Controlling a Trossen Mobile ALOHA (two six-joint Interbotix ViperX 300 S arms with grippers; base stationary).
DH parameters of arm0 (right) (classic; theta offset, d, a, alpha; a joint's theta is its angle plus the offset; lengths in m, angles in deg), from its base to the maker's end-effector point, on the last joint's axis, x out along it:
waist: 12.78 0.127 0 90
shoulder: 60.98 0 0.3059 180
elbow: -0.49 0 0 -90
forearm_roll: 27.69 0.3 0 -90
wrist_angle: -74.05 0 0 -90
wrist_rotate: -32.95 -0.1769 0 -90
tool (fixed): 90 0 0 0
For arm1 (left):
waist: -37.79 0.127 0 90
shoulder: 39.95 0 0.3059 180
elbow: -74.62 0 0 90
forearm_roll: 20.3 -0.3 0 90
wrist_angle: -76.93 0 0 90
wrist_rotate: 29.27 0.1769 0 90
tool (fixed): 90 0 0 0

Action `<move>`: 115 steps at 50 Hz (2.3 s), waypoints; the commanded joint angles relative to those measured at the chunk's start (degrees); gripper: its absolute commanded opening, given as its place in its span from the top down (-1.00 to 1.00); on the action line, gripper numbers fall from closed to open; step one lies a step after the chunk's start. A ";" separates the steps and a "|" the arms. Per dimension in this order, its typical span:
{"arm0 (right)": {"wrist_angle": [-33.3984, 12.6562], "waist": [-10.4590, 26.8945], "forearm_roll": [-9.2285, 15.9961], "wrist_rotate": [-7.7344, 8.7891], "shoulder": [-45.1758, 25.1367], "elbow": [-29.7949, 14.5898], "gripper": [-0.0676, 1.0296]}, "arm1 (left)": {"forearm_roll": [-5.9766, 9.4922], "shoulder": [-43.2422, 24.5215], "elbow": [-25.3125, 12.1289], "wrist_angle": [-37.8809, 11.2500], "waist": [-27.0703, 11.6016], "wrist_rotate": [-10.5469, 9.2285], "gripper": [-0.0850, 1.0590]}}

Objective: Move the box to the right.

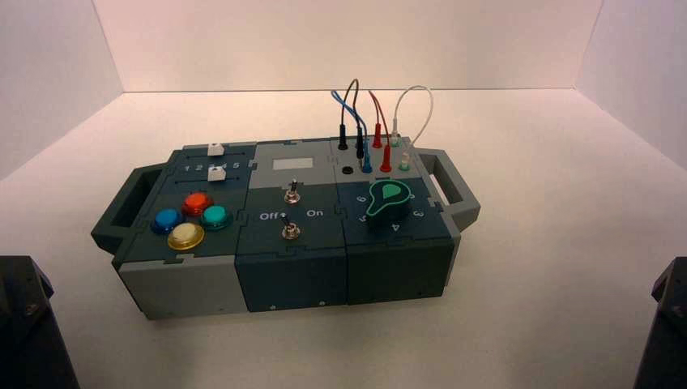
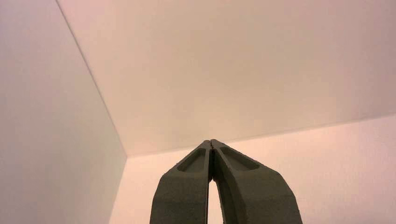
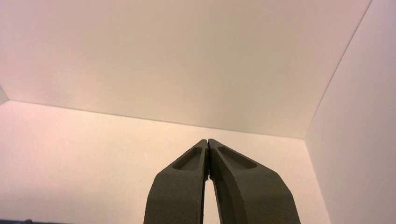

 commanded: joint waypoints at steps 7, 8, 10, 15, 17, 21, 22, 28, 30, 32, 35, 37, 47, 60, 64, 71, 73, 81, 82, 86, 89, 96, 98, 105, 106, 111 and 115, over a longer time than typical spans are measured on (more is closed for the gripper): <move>-0.09 -0.26 0.18 -0.18 -1.14 -1.58 0.92 | 0.09 -2.81 -5.27 -12.30 -0.35 -0.35 0.91; -0.18 -0.18 0.18 -0.18 -1.32 -1.58 0.92 | 0.09 -3.25 -5.45 -13.45 -0.35 -0.35 0.91; -0.35 -0.18 0.18 -0.18 -1.49 -1.76 0.92 | 0.09 -3.87 -5.62 -15.21 -0.35 -0.35 0.91; -0.88 -0.26 0.26 -0.18 -2.46 -2.20 0.92 | 0.44 -6.59 -6.06 -21.27 -0.35 -0.79 0.91; -1.14 -0.26 0.26 -0.18 -2.81 -2.37 0.92 | 0.44 -7.91 -6.06 -23.64 -0.35 -0.79 0.91; -1.58 -0.26 0.35 -0.18 -3.25 -2.64 0.92 | 0.62 -10.11 -6.06 -27.16 -0.53 -0.97 0.91; -1.58 -0.26 0.26 -0.18 -3.34 -2.72 0.92 | 0.62 -10.63 -6.06 -28.04 -0.53 -0.97 0.91; -1.76 -0.26 0.35 -0.26 -3.69 -2.72 0.92 | 0.70 -12.92 -6.06 -31.64 -0.97 -0.97 0.91; -1.85 -0.18 0.44 -0.26 -3.78 -2.90 0.92 | 0.62 -14.50 -6.06 -33.93 -1.14 -0.79 0.91; -1.93 -0.26 0.44 -0.26 -3.78 -3.08 0.92 | 0.62 -15.73 -5.98 -35.42 -1.14 -0.70 0.91; -2.02 -0.18 0.53 -0.26 -3.87 -3.16 0.92 | 0.62 -17.49 -5.98 -36.74 -1.14 -0.53 0.91; -2.20 -0.26 0.53 -0.26 -3.87 -3.16 0.92 | 0.62 -18.90 -5.98 -37.53 -1.32 -0.44 0.91; -2.81 -0.26 0.62 -0.26 -3.52 -3.16 0.92 | 0.62 -25.58 -5.54 -38.14 -2.99 -0.18 0.91; -3.25 -0.18 0.62 -0.35 -3.25 -3.43 0.92 | 0.70 -35.51 -6.42 -38.94 -5.54 -0.18 0.91; -3.25 -0.26 0.62 -0.35 -3.43 -3.78 0.92 | 0.70 -36.83 -6.86 -39.73 -5.80 -0.18 0.91; -3.25 -0.26 0.62 -0.35 -3.43 -3.78 0.92 | 0.70 -39.29 -7.12 -41.40 -5.89 0.09 0.91; -3.25 -0.26 0.62 -0.35 -3.34 -3.78 0.92 | 0.70 -39.90 -7.03 -41.84 -5.98 0.09 0.91; -3.25 -0.26 0.62 -0.35 -3.43 -3.87 0.92 | 0.79 -42.19 -6.86 -42.98 -6.86 0.09 0.91; -3.25 -0.26 0.62 -0.35 -3.43 -3.87 0.92 | 0.88 -42.45 -6.86 -43.24 -7.03 0.09 0.91; -3.25 -0.26 0.62 -0.35 -3.43 -3.96 0.92 | 0.79 -43.07 -6.59 -44.12 -7.91 0.09 0.91; -3.25 -0.26 0.62 -0.35 -3.43 -3.96 0.92 | 0.88 -43.51 -6.33 -44.38 -8.70 0.09 0.91; -3.25 -0.26 0.62 -0.35 -3.43 -3.96 0.92 | 0.88 -44.38 -6.24 -45.62 -9.93 0.09 0.91; -3.25 -0.26 0.62 -0.35 -3.43 -3.96 0.92 | 0.88 -44.91 -6.24 -46.49 -10.37 0.09 0.91; -3.16 -0.26 0.62 -0.35 -3.43 -3.96 0.92 | 0.88 -47.64 -6.24 -48.16 -10.90 0.44 0.91; -3.16 -0.26 0.62 -0.35 -3.43 -3.96 0.92 | 0.88 -47.90 -6.24 -48.16 -10.90 0.44 0.91; -3.16 -0.26 0.62 -0.35 -3.43 -4.04 0.92 | 0.88 -49.22 -6.33 -48.25 -11.16 0.44 0.91; -3.16 -0.26 0.62 -0.35 -3.43 -4.04 0.92 | 0.88 -50.01 -6.50 -48.25 -11.95 0.44 0.91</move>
